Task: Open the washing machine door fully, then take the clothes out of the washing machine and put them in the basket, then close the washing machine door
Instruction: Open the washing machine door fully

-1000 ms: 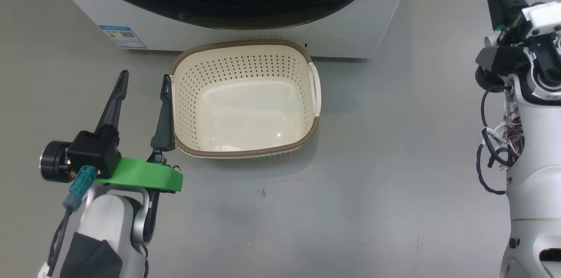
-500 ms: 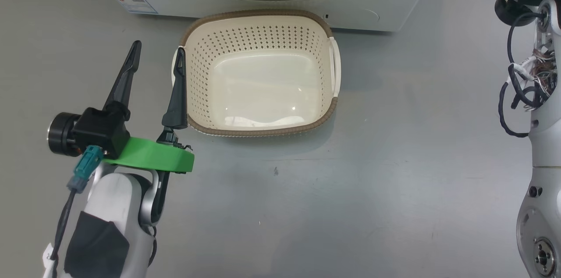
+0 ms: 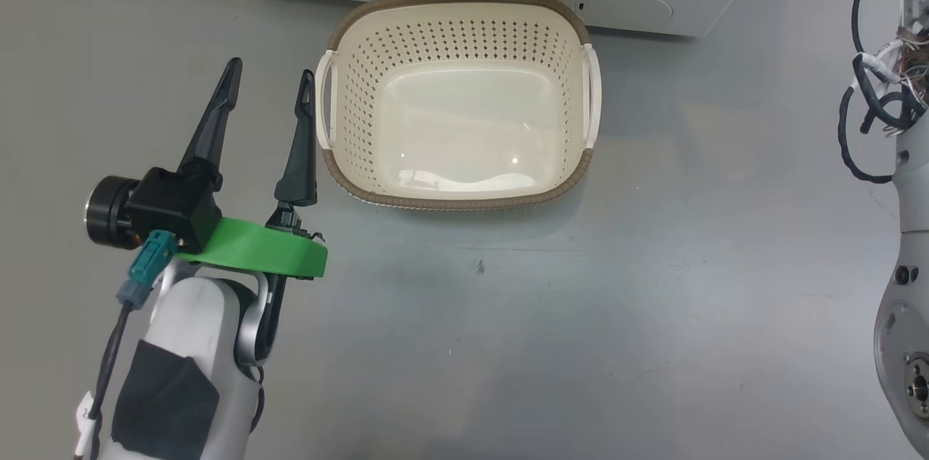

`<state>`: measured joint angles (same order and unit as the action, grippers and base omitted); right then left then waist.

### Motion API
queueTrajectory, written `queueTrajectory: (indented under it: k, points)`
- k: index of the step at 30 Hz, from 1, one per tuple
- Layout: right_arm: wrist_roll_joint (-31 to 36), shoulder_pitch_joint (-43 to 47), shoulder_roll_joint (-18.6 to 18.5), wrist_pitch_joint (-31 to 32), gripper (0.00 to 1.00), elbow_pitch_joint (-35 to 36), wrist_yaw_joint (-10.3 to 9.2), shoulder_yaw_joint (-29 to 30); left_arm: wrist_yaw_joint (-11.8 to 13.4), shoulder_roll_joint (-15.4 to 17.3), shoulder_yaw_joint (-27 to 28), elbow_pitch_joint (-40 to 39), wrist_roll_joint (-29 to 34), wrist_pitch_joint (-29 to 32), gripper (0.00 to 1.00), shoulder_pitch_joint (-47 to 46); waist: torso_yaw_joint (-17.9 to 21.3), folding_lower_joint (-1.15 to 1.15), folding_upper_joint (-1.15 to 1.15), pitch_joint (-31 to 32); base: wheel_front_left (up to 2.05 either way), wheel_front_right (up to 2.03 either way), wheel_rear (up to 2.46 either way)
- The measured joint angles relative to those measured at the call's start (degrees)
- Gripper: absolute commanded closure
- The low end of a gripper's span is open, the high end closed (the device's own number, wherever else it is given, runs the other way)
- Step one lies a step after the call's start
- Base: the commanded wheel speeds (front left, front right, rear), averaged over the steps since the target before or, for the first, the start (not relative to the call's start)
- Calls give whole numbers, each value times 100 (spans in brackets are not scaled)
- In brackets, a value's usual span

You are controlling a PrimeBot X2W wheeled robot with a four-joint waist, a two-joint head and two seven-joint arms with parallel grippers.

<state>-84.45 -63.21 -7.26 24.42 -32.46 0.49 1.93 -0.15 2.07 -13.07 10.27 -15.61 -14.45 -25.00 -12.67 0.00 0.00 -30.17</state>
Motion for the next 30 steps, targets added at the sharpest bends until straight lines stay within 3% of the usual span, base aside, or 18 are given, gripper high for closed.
queueTrajectory:
  k: [17, 30]
  points:
    - [14, -505, -125, 285, 100, -539, 12, -68, -15, -40, -11, 45, 0, 0, 0, -83, -135, 0, 0, -81, 0, 0, 0]
    - [-297, -543, -166, 712, 100, -861, 299, -43, -13, -53, 32, 118, 0, 0, 0, -85, -85, 0, 0, -31, 0, 0, 0]
